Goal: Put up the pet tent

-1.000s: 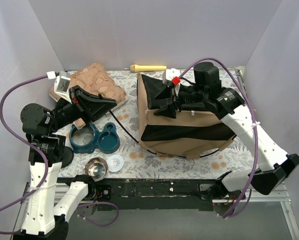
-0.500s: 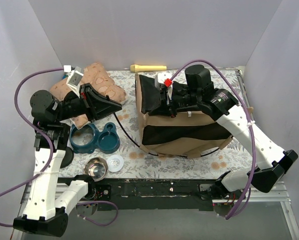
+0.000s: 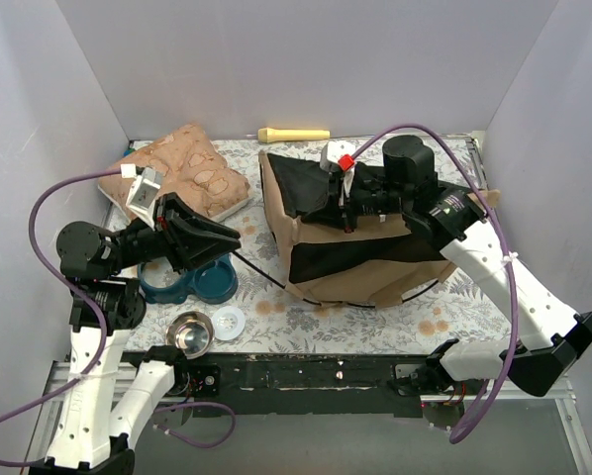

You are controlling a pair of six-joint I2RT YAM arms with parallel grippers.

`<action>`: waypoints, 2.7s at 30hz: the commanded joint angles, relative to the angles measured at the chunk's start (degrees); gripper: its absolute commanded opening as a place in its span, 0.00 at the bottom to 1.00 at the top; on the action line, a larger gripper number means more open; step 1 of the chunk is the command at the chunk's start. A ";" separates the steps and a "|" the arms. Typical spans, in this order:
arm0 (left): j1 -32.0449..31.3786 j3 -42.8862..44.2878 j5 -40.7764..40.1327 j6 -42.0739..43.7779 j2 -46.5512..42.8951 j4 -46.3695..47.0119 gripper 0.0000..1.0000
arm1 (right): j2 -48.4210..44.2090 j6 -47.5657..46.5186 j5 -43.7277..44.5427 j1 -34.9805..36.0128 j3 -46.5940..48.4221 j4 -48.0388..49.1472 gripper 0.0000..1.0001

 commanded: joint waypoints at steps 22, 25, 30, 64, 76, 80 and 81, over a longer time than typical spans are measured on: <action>4.85 10.26 -5.74 -14.20 8.86 20.29 0.22 | -3.80 4.73 -1.63 -3.79 -0.04 8.13 0.01; 4.94 10.79 -4.43 -15.52 9.83 21.61 0.07 | -3.71 4.90 -1.63 -3.79 -0.13 8.48 0.01; 4.94 10.08 -1.53 -18.42 10.71 23.54 0.00 | -3.10 5.78 -1.63 -3.79 -0.13 9.88 0.01; -21.59 -1.78 6.13 -6.48 21.51 4.66 0.00 | 0.07 20.63 7.94 -3.62 0.92 19.02 0.01; -30.48 4.72 4.12 4.79 31.63 -11.62 0.00 | -0.63 25.29 14.36 -3.36 0.58 20.79 0.01; -30.74 3.50 0.34 4.34 30.75 -10.38 0.00 | -2.03 25.91 16.73 -3.27 -0.74 20.44 0.01; -30.65 2.97 -0.37 4.08 30.57 -10.38 0.00 | -2.30 26.09 17.44 -3.18 -0.92 20.35 0.01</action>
